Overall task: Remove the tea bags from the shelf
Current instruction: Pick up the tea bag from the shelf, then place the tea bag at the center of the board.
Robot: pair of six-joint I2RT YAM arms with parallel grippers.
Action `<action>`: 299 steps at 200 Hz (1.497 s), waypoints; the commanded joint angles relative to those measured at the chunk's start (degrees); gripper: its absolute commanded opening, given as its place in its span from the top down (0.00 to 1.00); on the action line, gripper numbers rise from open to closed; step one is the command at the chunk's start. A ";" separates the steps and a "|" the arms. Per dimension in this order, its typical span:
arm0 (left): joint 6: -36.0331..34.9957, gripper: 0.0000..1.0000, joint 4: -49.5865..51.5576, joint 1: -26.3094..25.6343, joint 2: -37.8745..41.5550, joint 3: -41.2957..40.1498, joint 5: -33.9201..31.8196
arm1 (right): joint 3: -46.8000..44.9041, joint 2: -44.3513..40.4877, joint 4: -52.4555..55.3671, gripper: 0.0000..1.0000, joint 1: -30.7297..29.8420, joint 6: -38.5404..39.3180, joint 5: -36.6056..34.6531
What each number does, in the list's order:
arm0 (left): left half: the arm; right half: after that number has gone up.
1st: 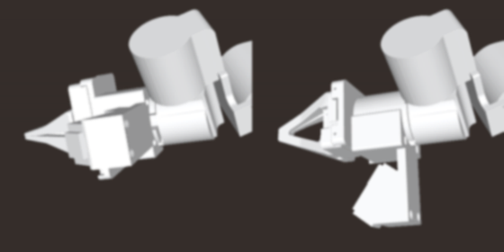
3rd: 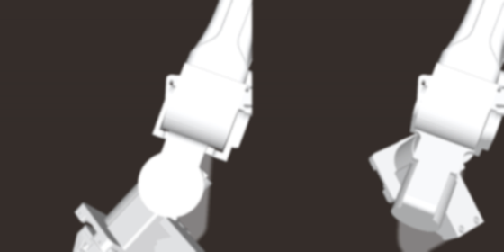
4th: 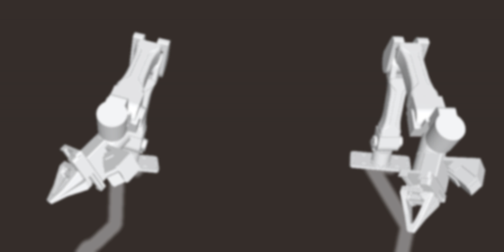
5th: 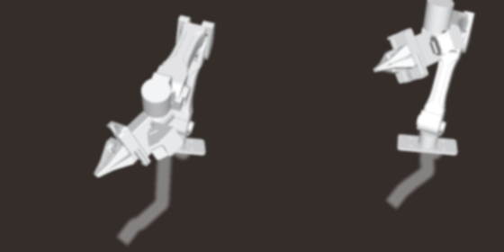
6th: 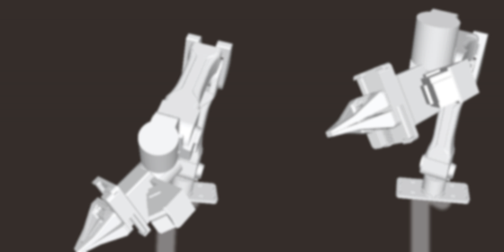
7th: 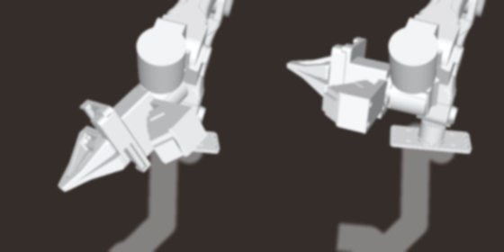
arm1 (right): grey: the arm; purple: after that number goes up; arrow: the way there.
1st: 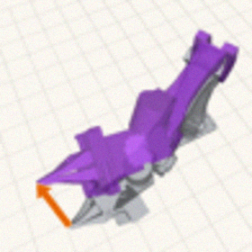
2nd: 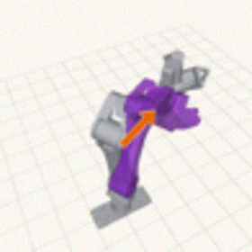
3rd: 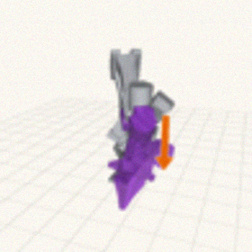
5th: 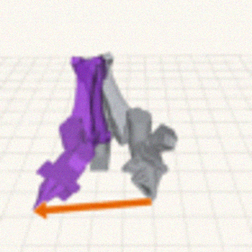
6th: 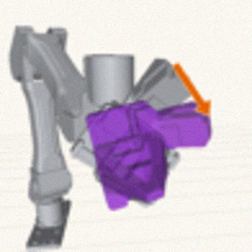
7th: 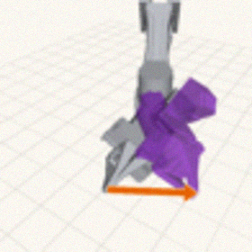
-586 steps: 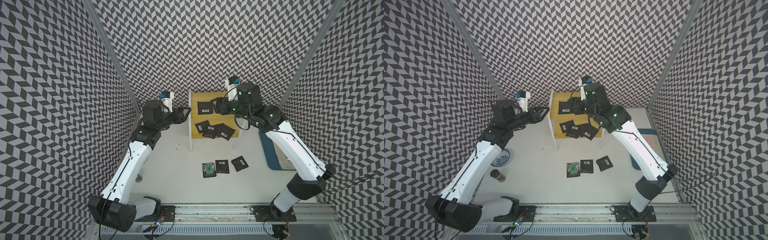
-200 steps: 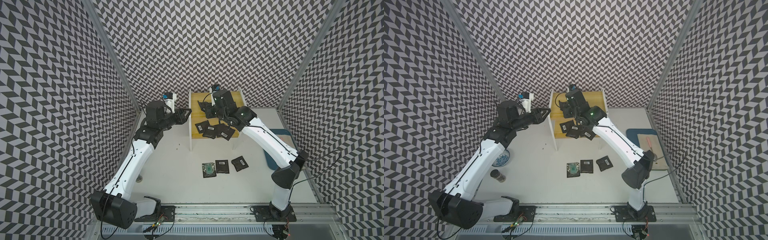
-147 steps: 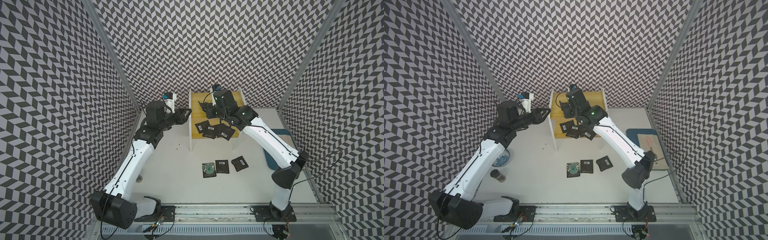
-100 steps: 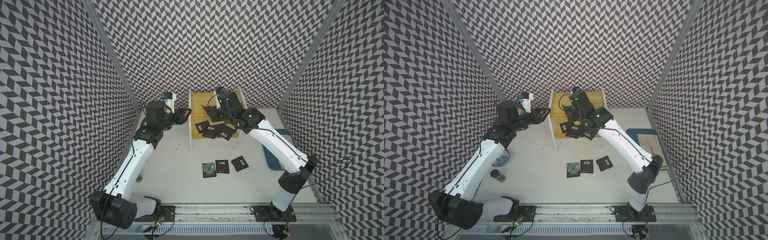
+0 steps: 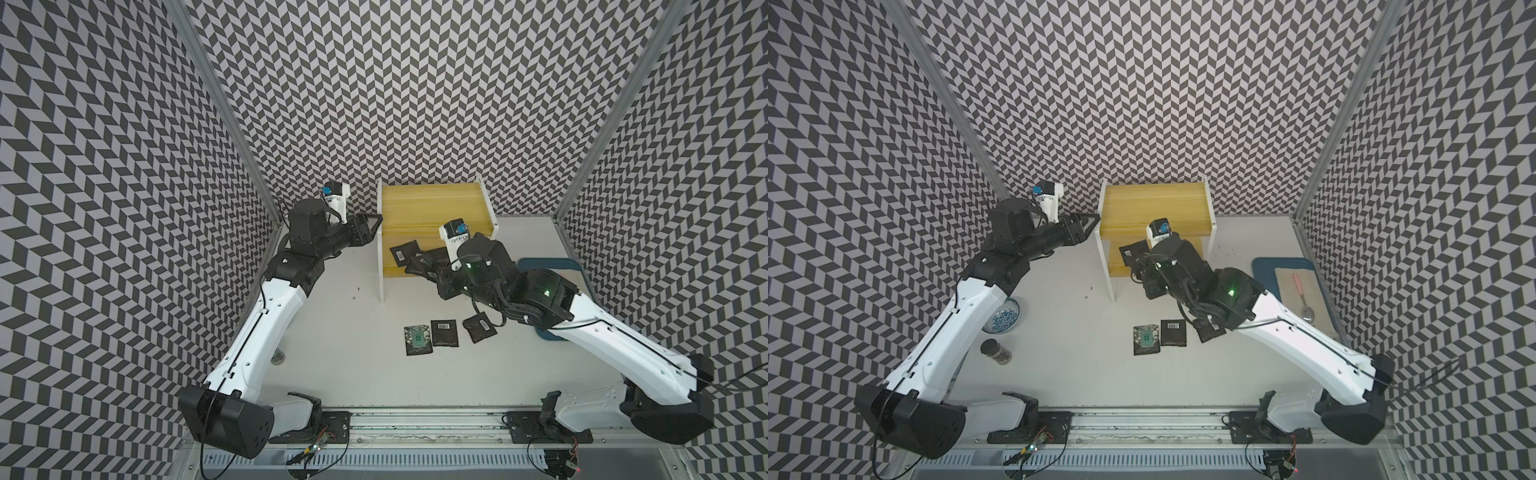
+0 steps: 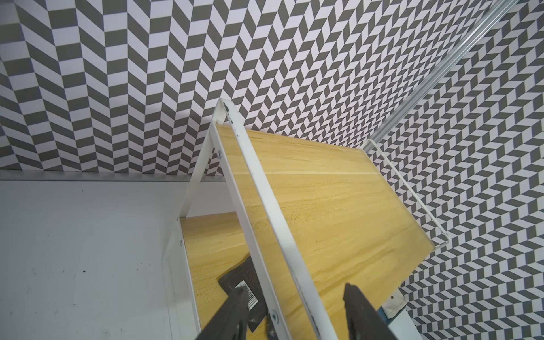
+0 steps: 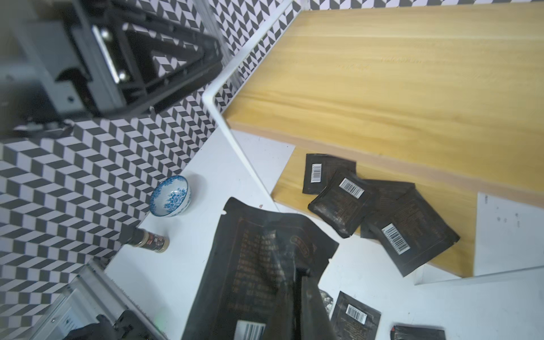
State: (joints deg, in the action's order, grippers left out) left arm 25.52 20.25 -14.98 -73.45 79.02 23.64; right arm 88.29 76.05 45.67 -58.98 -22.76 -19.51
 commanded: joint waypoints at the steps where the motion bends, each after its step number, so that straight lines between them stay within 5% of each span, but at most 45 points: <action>1: -0.43 0.42 1.74 0.13 3.07 2.54 -1.07 | -5.49 -2.75 -5.12 0.90 -4.69 -3.69 -3.09; 44: -0.23 0.42 3.10 0.30 8.29 -1.51 -3.10 | -19.36 -3.84 -14.46 0.89 -9.13 -8.48 -1.50; 98: 0.09 0.41 5.30 0.93 15.17 -11.39 -4.54 | -29.86 4.98 -29.67 0.89 -10.10 -10.73 1.77; 154: -0.39 0.41 7.88 1.93 19.33 -17.05 -5.87 | -28.66 20.04 -37.91 0.89 -10.23 -9.81 4.98; 209: -0.47 0.42 8.58 2.85 20.49 -19.38 -5.69 | -22.68 31.02 -35.31 0.88 -9.81 -12.80 1.94; 299: -0.52 0.42 8.06 3.49 19.79 -20.27 -5.10 | -20.67 34.68 -33.45 0.79 -7.16 -16.37 1.99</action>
State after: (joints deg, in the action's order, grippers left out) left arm 25.41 28.45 -11.94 -53.63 59.24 18.46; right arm 66.37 109.49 13.06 -66.08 -38.46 -16.73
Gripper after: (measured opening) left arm 0.582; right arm 0.191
